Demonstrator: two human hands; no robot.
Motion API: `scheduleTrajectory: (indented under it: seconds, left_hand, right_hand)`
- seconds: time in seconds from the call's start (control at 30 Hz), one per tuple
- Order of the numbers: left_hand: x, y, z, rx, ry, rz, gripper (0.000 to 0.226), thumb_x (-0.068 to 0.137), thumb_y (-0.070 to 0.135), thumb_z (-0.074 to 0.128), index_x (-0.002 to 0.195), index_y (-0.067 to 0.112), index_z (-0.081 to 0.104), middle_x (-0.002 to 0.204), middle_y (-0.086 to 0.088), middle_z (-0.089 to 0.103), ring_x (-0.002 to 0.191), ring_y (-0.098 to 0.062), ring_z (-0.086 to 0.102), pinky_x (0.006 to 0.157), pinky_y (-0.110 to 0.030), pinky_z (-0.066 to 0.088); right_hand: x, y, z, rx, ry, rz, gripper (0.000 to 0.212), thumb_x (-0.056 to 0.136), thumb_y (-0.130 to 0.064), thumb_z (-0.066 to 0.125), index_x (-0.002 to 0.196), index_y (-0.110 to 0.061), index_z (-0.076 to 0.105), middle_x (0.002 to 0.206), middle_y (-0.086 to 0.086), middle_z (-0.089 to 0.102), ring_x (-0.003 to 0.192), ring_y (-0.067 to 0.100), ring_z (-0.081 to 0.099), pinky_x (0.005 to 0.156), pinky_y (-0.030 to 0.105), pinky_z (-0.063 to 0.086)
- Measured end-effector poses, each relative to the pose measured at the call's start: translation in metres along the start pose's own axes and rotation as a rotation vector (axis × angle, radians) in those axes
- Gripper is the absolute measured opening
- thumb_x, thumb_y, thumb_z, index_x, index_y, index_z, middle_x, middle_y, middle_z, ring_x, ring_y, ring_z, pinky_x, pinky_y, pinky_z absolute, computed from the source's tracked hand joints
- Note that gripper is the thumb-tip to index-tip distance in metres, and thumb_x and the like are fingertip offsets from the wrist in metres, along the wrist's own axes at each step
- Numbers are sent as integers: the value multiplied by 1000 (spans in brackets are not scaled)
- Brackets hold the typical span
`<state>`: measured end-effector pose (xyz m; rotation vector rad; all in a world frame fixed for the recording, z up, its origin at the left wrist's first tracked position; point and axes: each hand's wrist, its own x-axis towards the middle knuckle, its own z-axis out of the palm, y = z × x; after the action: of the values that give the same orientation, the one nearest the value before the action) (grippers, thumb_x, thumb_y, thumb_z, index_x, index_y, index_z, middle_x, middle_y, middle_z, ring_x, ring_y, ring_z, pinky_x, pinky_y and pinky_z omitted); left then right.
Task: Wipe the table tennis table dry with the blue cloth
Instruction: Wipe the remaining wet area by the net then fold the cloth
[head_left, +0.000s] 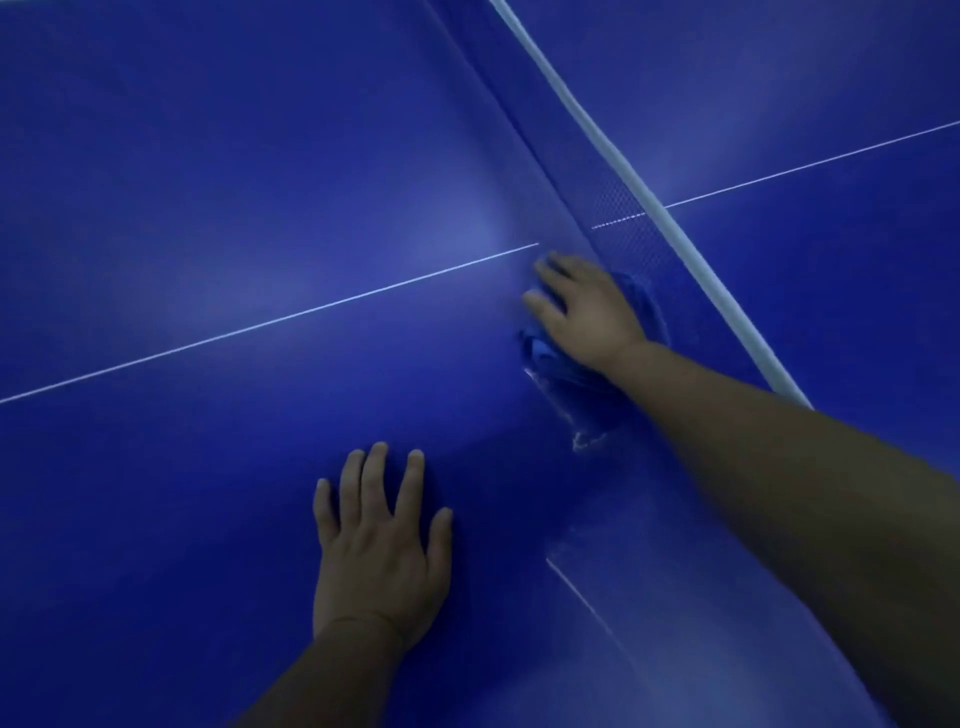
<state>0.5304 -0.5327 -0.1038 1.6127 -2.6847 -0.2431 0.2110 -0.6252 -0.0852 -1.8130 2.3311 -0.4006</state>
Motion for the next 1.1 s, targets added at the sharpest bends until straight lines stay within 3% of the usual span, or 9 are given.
scheduleTrajectory:
  seconds: [0.1,0.23,0.33,0.4,0.57,0.77,0.87,0.97,1.1]
  left_hand:
    - [-2,-5,2,1,0,-3,65,99,56,24,148,19,44,153,-14,32,147,-34,25,117,-60,19]
    - [-1,-2,1,-22,9,-1,67,99,55,24,148,16,46,153,-15,33,146,-35,25,116,-63,19]
    - [0,2,-1,-34,-3,-8,67,98,54,24,149,15,46,154,-17,34,147,-35,25,117,-63,19]
    - [0,2,-1,-32,-14,-14,67,99,54,24,150,16,44,155,-16,33,148,-34,22,118,-62,17]
    - [-1,0,-3,-44,-15,-11,68,98,55,23,151,16,41,156,-16,29,149,-33,18,119,-62,14]
    - [0,1,-3,-44,-14,-16,70,98,57,21,151,16,41,156,-16,28,149,-34,17,119,-62,14]
    - [1,3,-4,-48,-18,-16,71,98,57,20,152,16,40,156,-16,27,149,-34,16,120,-62,13]
    - [0,3,-4,-46,-24,-11,71,98,57,21,152,16,38,157,-15,26,150,-33,14,120,-61,12]
    - [-1,1,-4,-51,-25,-15,71,98,58,19,153,17,36,158,-15,24,150,-32,12,121,-60,10]
  right_hand:
    - [-54,-27,13,34,5,-338,50,95,-42,52,128,-8,68,136,16,61,124,36,57,111,43,37]
    - [-182,-39,1,217,-172,-455,30,100,-19,52,121,-7,70,133,5,65,128,19,52,113,28,32]
    - [-197,-22,-14,179,-103,-265,33,102,-21,50,121,0,68,121,-4,69,116,12,61,103,13,39]
    - [-158,-4,-27,28,51,-140,40,104,-25,45,121,4,67,122,9,67,116,24,61,107,12,35]
    - [-127,5,-16,-34,-17,133,67,94,-56,44,138,-7,59,147,8,53,135,33,49,112,50,37]
    - [-280,-23,-4,141,-5,18,40,103,-28,47,136,-10,60,144,-5,54,134,14,48,116,26,31]
    - [-312,-16,-6,264,140,484,45,106,-34,41,144,-12,51,152,-13,39,143,15,37,121,29,22]
    - [-297,-8,-16,167,127,685,64,102,-48,35,156,-13,33,163,-1,25,151,20,21,125,40,12]
    - [-227,6,-27,169,179,721,68,104,-45,45,156,-4,29,158,17,36,144,31,35,118,33,23]
